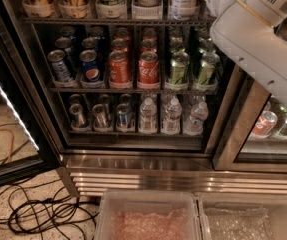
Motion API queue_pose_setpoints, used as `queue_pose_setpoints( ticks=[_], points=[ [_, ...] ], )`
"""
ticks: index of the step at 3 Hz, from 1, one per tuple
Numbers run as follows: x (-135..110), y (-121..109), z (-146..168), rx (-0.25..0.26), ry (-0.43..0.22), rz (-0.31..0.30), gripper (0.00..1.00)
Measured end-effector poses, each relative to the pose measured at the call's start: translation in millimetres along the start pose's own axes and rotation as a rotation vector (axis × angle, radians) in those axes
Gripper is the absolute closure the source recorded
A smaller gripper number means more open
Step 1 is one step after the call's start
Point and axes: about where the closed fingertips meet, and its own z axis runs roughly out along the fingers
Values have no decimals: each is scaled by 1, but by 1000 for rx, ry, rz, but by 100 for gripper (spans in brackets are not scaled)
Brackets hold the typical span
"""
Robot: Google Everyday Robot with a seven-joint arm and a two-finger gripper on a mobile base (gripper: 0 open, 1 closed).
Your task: Pick blue plastic bottle from top shelf of fridge
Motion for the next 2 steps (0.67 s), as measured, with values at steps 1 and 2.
queue_pose_setpoints(
  ticks=[1, 2],
  points=[
    [-6, -7, -7, 12, 0, -10, 100],
    [-11, -11, -13, 21, 1, -18, 100]
  ],
)
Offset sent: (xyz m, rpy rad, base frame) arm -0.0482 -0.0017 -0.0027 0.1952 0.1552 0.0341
